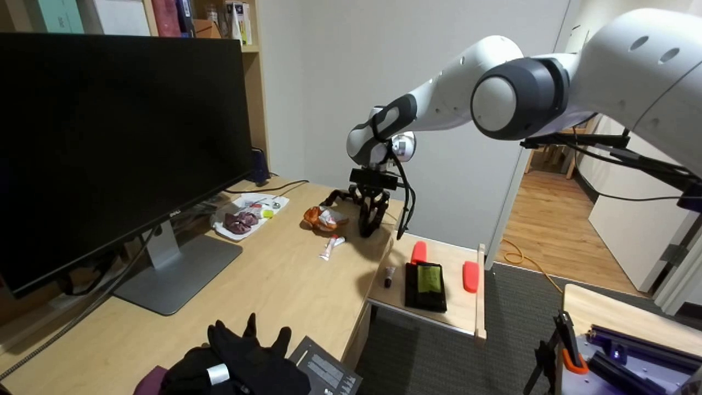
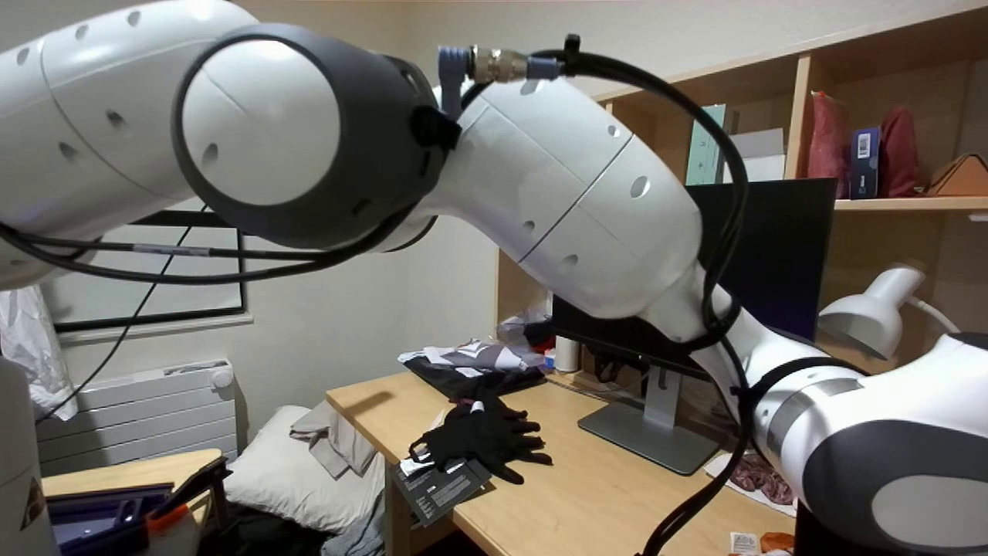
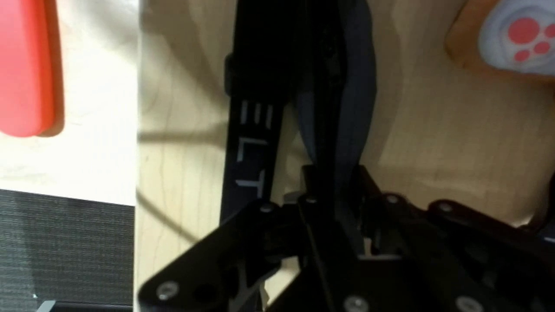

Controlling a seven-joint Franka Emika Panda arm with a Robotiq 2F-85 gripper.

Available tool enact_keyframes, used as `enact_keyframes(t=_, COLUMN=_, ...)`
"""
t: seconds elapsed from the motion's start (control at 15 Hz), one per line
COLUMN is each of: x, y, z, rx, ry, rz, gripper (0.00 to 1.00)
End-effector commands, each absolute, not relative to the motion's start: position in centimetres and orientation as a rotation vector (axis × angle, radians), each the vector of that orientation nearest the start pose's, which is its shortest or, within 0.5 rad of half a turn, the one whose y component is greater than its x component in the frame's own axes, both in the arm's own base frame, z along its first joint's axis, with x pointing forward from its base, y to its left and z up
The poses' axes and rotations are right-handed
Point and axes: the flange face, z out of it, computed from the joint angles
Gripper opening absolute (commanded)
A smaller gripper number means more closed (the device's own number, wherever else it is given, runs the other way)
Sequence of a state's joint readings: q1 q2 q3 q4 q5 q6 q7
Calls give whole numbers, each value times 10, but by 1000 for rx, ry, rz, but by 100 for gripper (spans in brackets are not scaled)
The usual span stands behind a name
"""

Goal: Pick up the bag belt and place it on the center of table

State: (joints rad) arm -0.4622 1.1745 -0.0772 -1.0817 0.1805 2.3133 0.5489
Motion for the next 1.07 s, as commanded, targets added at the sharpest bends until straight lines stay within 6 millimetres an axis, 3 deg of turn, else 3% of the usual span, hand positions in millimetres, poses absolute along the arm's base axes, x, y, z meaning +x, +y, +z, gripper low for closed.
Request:
enact_keyframes(t=0.0, x=672, y=-389, z=132, rx=-2564, ry=1764, rz=-27, gripper=7)
enact_keyframes(t=0.13, x=676, y=-392, z=172, rx=-2549, ry=1817, rz=-12, gripper=4)
enact_keyframes(t=0.27, x=684, y=-385, z=222, rx=-2521, ry=1808, rz=-35, gripper=9)
enact_keyframes(t=0.53, x=700, y=-353, z=324, rx=-2518, ry=1726, rz=-167, gripper=8)
enact_keyframes(t=0.8, x=709, y=-299, z=418, rx=-2512, ry=1595, rz=-290, gripper=9)
enact_keyframes(t=1.0, x=709, y=-246, z=476, rx=-2497, ry=1480, rz=-375, gripper=8)
